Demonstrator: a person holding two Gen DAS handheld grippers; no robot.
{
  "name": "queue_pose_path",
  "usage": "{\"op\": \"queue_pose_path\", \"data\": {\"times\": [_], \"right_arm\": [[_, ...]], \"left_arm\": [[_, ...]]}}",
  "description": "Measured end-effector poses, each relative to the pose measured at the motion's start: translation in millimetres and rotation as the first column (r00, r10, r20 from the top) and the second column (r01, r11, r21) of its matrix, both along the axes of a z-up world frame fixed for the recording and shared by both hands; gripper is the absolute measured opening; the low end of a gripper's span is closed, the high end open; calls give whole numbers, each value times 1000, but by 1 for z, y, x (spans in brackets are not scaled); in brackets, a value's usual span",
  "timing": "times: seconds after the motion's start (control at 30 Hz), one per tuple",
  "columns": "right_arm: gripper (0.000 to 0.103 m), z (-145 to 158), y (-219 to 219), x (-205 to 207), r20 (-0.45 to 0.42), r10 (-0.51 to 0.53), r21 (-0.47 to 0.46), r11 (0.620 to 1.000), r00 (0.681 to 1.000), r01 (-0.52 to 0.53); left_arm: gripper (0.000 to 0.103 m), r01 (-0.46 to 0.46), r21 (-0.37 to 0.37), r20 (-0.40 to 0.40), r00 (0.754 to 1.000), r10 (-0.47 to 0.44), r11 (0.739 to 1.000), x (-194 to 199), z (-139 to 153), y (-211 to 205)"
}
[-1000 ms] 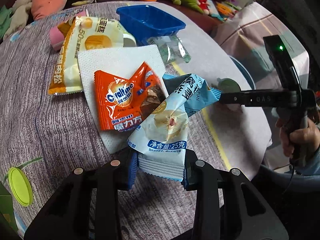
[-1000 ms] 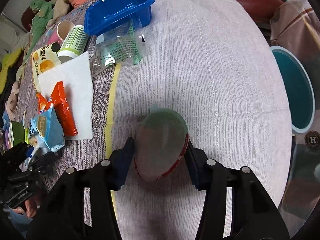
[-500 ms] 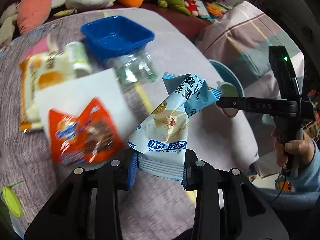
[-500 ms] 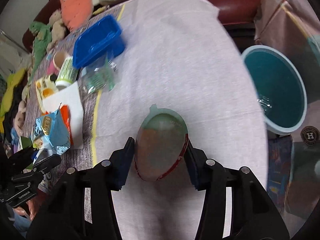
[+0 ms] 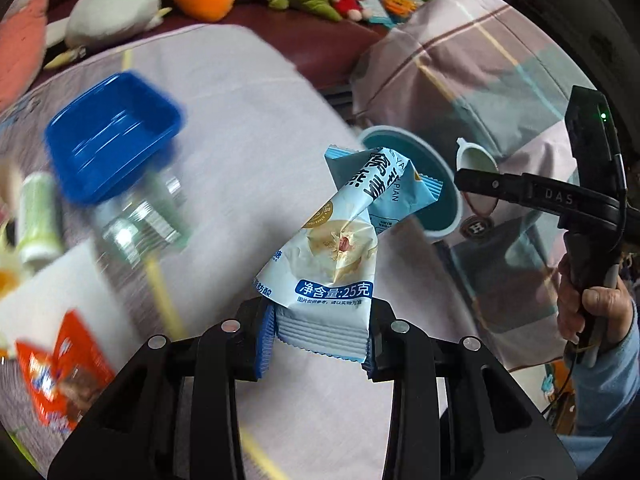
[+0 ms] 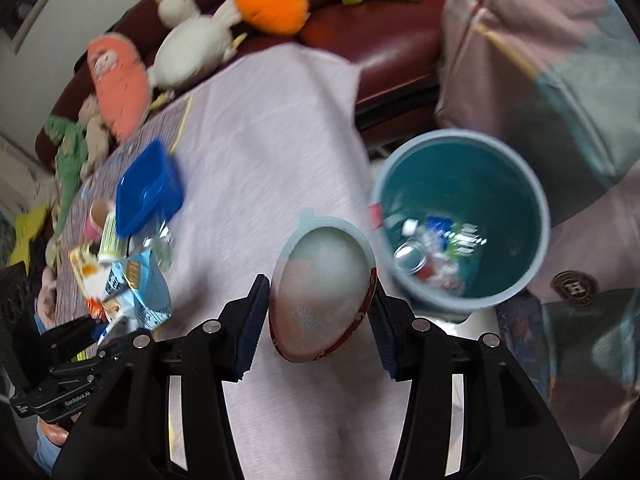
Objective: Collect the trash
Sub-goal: 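Drop the lid and wrapper into the teal bin, opening both tools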
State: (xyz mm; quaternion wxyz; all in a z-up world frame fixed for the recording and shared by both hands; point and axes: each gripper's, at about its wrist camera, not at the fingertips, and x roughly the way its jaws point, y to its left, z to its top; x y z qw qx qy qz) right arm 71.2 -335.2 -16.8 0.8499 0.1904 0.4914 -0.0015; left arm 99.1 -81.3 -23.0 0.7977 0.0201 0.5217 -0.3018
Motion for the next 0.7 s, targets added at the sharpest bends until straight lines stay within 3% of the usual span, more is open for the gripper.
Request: {"op": "queue_pose_path", "data": {"times": [0.37,0.7], "right_arm": [[47,8,-105,-9,31,-154,22,988,988,153],[47,-8,-148,-11,3,-196,44,980,981,196]], "left_arm": [[35,103,36,-27,994,-102,994,34,-6,-110],[35,175,77,-61,984,-170,982,47,-26,-181]]}}
